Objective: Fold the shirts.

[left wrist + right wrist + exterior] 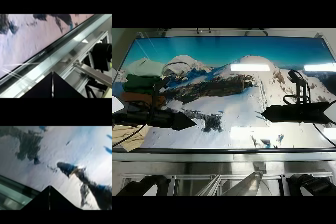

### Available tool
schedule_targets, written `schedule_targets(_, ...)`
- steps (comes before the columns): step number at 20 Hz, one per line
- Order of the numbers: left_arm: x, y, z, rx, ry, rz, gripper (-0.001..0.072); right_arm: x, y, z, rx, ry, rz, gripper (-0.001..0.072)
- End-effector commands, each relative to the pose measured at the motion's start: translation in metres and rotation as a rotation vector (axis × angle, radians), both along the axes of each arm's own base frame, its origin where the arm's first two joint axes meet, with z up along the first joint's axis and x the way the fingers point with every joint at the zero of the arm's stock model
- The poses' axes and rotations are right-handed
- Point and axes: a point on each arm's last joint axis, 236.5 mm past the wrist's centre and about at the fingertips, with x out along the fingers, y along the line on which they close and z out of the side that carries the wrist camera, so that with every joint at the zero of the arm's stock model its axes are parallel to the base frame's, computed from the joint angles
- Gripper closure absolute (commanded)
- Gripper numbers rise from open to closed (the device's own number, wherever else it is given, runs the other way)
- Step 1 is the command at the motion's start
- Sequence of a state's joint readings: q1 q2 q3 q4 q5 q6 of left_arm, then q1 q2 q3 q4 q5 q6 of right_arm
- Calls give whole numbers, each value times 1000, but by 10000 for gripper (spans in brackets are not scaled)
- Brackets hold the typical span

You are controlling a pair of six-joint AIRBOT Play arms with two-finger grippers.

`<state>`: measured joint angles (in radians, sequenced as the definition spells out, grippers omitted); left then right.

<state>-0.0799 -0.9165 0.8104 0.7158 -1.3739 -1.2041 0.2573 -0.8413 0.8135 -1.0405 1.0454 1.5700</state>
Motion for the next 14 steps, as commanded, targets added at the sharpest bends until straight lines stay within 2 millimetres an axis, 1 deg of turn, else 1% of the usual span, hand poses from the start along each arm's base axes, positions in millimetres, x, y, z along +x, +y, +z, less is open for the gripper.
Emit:
schedule_targets(1,22,10,6,68,-200,-78,700,5,15,14,101,-7,-25,693)
schedule_targets(2,54,30,10,161,-287,-19,700,12,16,19,119,-34,-47,693)
schedule_targets(3,98,59,22,263,-382,91,700,19,17,23,135,-56,-66,693)
schedule_targets(4,150,95,44,373,-519,216,698,24,18,25,149,-65,-79,693)
schedule_targets(5,195,125,68,437,-631,327,695,27,18,24,148,-68,-86,692)
schedule_targets(6,236,151,88,487,-727,401,657,28,18,21,147,-62,-88,692)
schedule_targets(7,269,171,94,540,-779,413,334,29,18,18,143,-52,-89,692)
schedule_targets(8,301,188,85,584,-785,405,-13,30,18,14,141,-44,-89,684)
schedule_targets(9,328,203,68,614,-753,391,-13,31,18,11,138,-34,-90,612)
schedule_targets(10,348,213,48,627,-715,373,-13,31,19,7,135,-24,-90,395)
schedule_targets(11,369,220,27,628,-678,360,-13,32,19,4,132,-14,-91,220)
schedule_targets(12,385,225,6,628,-647,346,-13,33,19,0,129,-5,-92,203)
schedule_targets(14,411,226,-36,625,-604,320,-13,34,19,-6,124,12,-93,203)
